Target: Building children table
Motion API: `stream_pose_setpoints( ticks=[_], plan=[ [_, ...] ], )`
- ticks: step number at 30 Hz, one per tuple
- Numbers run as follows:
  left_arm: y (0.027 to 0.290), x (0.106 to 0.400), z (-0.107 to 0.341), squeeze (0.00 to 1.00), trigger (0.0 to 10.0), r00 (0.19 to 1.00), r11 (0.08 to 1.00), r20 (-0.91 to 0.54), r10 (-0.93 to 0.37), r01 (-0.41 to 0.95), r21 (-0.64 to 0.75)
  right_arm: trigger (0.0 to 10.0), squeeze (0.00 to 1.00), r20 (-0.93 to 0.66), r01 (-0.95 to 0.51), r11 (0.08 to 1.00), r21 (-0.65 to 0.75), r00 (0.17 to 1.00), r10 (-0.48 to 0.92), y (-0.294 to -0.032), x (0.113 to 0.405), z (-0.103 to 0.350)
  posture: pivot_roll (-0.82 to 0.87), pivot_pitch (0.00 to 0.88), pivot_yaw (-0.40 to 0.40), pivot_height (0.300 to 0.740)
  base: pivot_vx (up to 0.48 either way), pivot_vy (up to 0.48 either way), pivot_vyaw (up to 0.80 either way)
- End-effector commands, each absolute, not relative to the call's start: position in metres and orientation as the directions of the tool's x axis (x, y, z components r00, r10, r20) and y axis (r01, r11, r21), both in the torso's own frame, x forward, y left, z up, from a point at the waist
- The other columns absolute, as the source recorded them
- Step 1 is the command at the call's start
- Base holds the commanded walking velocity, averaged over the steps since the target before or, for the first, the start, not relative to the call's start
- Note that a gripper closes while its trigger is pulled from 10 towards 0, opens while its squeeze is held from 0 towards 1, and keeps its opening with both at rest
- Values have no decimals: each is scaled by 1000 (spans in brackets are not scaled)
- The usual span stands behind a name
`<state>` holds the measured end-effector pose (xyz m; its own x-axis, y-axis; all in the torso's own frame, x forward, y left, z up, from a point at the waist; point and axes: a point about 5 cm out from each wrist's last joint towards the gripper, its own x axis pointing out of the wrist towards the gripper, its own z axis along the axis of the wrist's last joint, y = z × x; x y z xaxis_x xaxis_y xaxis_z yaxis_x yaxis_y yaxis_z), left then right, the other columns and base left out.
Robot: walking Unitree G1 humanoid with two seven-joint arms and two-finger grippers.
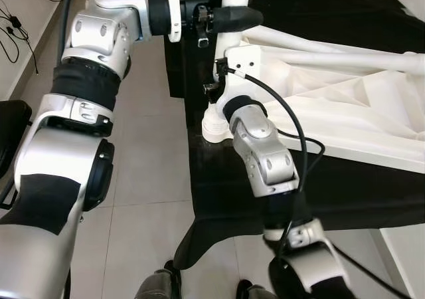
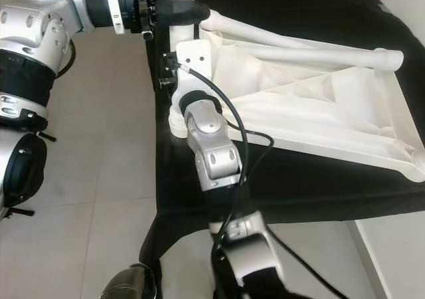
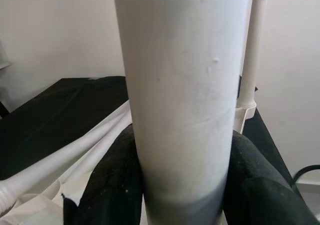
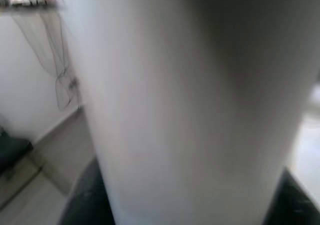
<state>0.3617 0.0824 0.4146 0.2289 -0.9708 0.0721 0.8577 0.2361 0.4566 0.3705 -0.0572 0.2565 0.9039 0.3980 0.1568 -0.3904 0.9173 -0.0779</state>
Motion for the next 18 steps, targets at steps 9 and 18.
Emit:
stream_pose_setpoints(
  ticks=[9,18],
  plan=[
    [65,354,417,0,0,151,138,15,-988,854,502,10000,1000,105,-696,662,-278,663,741,-70,384,274,-51,252,-41,740,0,0,0],
    [64,352,418,0,0,138,125,10,-990,858,498,7412,0,39,-882,392,-261,396,917,-65,385,286,-41,251,-31,740,0,0,0]
  ],
)
